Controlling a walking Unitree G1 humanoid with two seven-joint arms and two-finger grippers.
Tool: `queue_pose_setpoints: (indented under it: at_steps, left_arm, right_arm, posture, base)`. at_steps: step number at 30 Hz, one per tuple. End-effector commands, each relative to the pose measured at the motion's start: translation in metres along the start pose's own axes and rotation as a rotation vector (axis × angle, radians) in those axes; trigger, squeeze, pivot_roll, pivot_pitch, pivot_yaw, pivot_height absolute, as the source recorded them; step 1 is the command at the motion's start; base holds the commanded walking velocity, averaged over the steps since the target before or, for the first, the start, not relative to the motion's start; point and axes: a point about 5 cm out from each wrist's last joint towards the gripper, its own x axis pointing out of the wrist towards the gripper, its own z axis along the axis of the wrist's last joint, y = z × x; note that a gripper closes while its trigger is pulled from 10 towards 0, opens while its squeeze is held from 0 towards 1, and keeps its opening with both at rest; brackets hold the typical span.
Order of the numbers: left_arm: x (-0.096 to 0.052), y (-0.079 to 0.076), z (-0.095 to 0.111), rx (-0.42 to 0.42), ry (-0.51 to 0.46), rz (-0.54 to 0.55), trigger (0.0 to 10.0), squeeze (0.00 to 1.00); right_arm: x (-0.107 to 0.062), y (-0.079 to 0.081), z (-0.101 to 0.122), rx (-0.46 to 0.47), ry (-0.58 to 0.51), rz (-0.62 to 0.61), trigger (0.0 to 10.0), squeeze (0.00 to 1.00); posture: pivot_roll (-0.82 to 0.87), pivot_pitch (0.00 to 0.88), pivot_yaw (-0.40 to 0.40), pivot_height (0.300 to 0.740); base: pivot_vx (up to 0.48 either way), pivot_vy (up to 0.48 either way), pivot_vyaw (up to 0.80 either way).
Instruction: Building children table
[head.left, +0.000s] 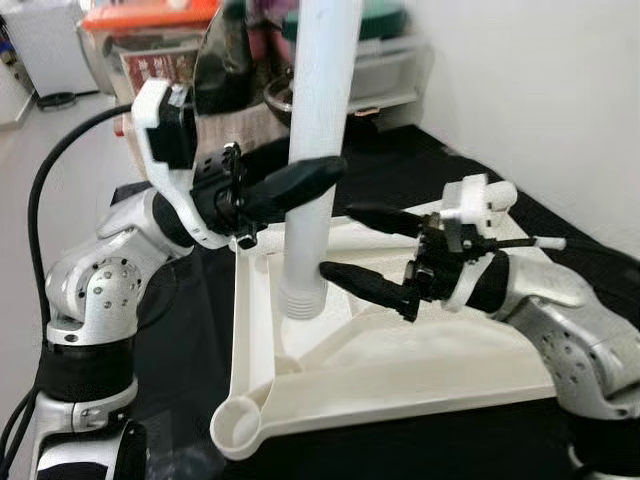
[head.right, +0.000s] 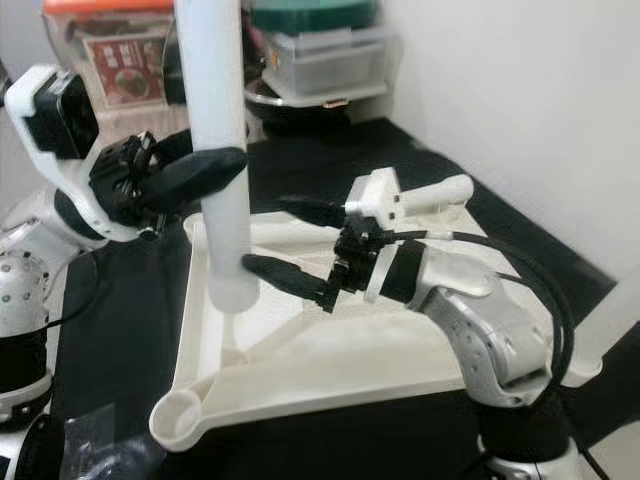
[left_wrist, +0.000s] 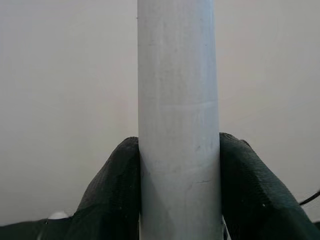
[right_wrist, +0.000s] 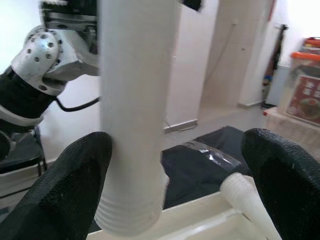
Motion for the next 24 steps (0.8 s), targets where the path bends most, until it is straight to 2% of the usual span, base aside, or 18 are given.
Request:
queue_pose_setpoints:
  at_steps: [1, 12, 15, 16, 17, 18, 19, 20, 24]
  left_arm:
    - [0.004, -0.006, 0.001, -0.007, -0.014, -0.038, 10.0, 0.0]
    - [0.006, -0.01, -0.005, -0.022, -0.005, -0.065, 10.0, 0.0]
    - [0.006, -0.012, -0.008, -0.027, 0.011, -0.082, 10.0, 0.0]
    - [0.006, -0.013, -0.01, -0.028, 0.018, -0.085, 10.0, 0.0]
    - [0.006, -0.013, -0.01, -0.028, 0.018, -0.085, 10.0, 0.0]
    - [0.006, -0.014, -0.01, -0.03, 0.022, -0.087, 10.0, 0.0]
    - [0.006, -0.014, -0.01, -0.03, 0.022, -0.087, 10.0, 0.0]
    - [0.006, -0.015, -0.011, -0.031, 0.026, -0.089, 10.0, 0.0]
    - [0.006, -0.015, -0.012, -0.029, 0.033, -0.091, 10.0, 0.0]
  right_arm:
    - [0.009, 0.005, 0.001, -0.01, -0.006, 0.044, 10.0, 0.0]
    - [0.038, 0.008, 0.003, -0.008, -0.017, 0.078, 10.0, 0.0]
    - [0.047, 0.007, -0.001, 0.003, 0.009, 0.07, 10.0, 0.0]
    - [0.048, 0.006, -0.002, 0.009, 0.017, 0.062, 8.9, 0.0]
    - [0.048, 0.006, -0.002, 0.009, 0.017, 0.062, 8.9, 0.0]
    - [0.048, 0.005, -0.003, 0.013, 0.019, 0.06, 3.1, 0.0]
    - [0.048, 0.005, -0.003, 0.013, 0.019, 0.06, 3.1, 0.0]
    - [0.048, 0.005, -0.003, 0.016, 0.023, 0.062, 0.0, 0.0]
    - [0.046, 0.005, -0.003, 0.018, 0.029, 0.064, 0.0, 0.0]
  posture:
    - [-0.06, 0.024, -0.002, 0.74]
    - [-0.06, 0.024, -0.006, 0.74]
    - [-0.06, 0.025, -0.009, 0.74]
    - [-0.06, 0.025, -0.01, 0.74]
    - [-0.06, 0.025, -0.01, 0.74]
    - [-0.06, 0.026, -0.011, 0.74]
    - [-0.06, 0.026, -0.011, 0.74]
    - [-0.06, 0.025, -0.011, 0.74]
    - [-0.06, 0.026, -0.012, 0.74]
  base:
    - [0.0, 0.0, 0.0]
    - [0.0, 0.0, 0.0]
    - [0.0, 0.0, 0.0]
    - [0.0, 0.0, 0.0]
    - [0.0, 0.0, 0.0]
    - [0.0, 0.0, 0.0]
    - [0.0, 0.0, 0.0]
    - [0.0, 0.0, 0.0]
    - [0.0, 0.0, 0.0]
